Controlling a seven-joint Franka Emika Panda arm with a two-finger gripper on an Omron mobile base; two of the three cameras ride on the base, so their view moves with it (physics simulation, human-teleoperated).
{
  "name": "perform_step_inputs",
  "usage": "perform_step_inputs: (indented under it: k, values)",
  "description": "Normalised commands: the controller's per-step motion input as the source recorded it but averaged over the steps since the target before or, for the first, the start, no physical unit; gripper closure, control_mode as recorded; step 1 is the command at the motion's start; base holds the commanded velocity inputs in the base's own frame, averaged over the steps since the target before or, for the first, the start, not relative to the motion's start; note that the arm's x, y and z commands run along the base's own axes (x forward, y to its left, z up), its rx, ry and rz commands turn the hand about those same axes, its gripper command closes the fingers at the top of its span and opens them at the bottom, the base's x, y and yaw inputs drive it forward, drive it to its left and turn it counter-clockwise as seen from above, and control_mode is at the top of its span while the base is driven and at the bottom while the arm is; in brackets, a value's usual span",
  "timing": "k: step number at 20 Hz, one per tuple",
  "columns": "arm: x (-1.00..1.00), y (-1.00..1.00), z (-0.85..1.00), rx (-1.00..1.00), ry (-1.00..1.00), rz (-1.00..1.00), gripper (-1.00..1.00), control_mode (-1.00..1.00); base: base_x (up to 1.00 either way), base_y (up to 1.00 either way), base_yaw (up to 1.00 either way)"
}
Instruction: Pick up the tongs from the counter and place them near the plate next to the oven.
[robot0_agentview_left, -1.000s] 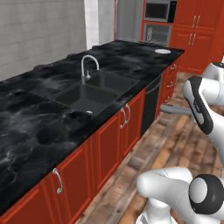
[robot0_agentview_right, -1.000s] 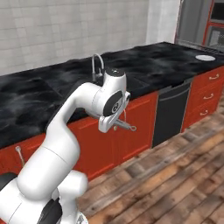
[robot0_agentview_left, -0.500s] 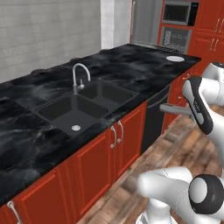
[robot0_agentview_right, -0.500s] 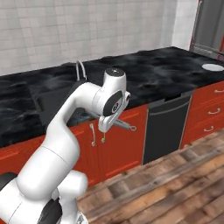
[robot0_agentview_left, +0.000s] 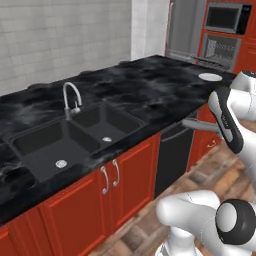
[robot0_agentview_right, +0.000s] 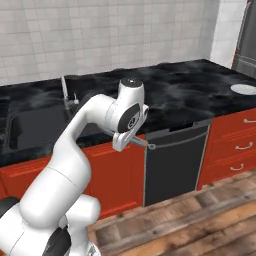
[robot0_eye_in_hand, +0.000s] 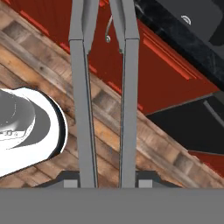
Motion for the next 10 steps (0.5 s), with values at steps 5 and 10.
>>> perform_step_inputs:
  k: [5, 10]
  values:
    - [0.00, 0.00, 0.00, 0.00, 0.00, 0.00, 1.00, 1.00, 0.70, -0.89, 0.27]
    - [0.00, 0.00, 0.00, 0.00, 0.00, 0.00, 1.00, 1.00, 0.70, -0.89, 0.26]
